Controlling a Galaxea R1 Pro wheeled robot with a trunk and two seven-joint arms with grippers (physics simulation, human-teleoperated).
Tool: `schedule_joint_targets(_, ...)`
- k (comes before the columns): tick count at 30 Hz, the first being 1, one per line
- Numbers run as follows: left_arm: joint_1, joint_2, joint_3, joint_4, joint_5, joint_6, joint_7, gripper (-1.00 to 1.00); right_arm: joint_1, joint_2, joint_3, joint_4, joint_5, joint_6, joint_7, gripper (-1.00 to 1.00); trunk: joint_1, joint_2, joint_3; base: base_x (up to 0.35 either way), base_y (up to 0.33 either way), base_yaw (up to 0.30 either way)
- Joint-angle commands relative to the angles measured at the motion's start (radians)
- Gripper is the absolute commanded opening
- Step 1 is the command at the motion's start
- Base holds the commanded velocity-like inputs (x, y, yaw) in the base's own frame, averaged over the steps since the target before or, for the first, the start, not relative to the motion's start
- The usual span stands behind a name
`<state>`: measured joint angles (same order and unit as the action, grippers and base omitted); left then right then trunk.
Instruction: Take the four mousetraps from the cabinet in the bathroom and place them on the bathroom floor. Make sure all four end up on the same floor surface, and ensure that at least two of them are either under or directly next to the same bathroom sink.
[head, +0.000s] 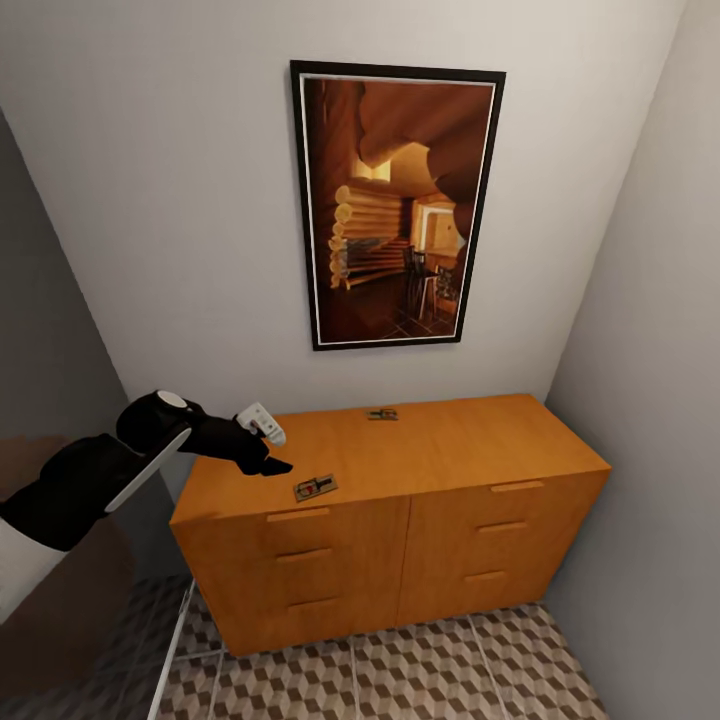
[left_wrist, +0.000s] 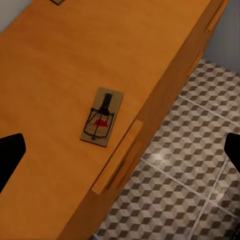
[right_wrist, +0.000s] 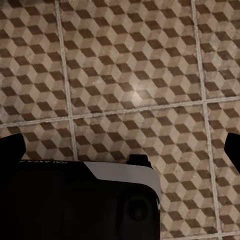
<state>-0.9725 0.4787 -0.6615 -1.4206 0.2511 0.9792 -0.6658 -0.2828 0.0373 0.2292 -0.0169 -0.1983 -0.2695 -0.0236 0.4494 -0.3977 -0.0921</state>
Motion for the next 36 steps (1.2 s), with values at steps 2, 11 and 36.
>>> schedule_joint_targets(2, -0.002, 0.000, -0.011, 0.004, 0.002, -0.002, 0.000, 1.00, -0.001, 0.001, 0.008, 0.001, -0.009, -0.004, -0.002, 1.00, 0.001, -0.002, -0.002, 0.005, 0.000, 0.000)
schedule_joint_targets(11, -0.002, 0.000, -0.021, 0.011, 0.002, -0.009, 0.000, 1.00, 0.001, 0.003, 0.008, 0.001, -0.009, -0.003, -0.002, 1.00, 0.001, -0.002, -0.002, 0.001, 0.000, 0.000)
schedule_joint_targets(36, -0.002, -0.002, -0.022, 0.012, 0.003, -0.010, -0.001, 1.00, 0.002, 0.003, 0.008, 0.001, -0.009, -0.004, -0.002, 1.00, 0.001, -0.002, -0.002, 0.047, 0.059, 0.000)
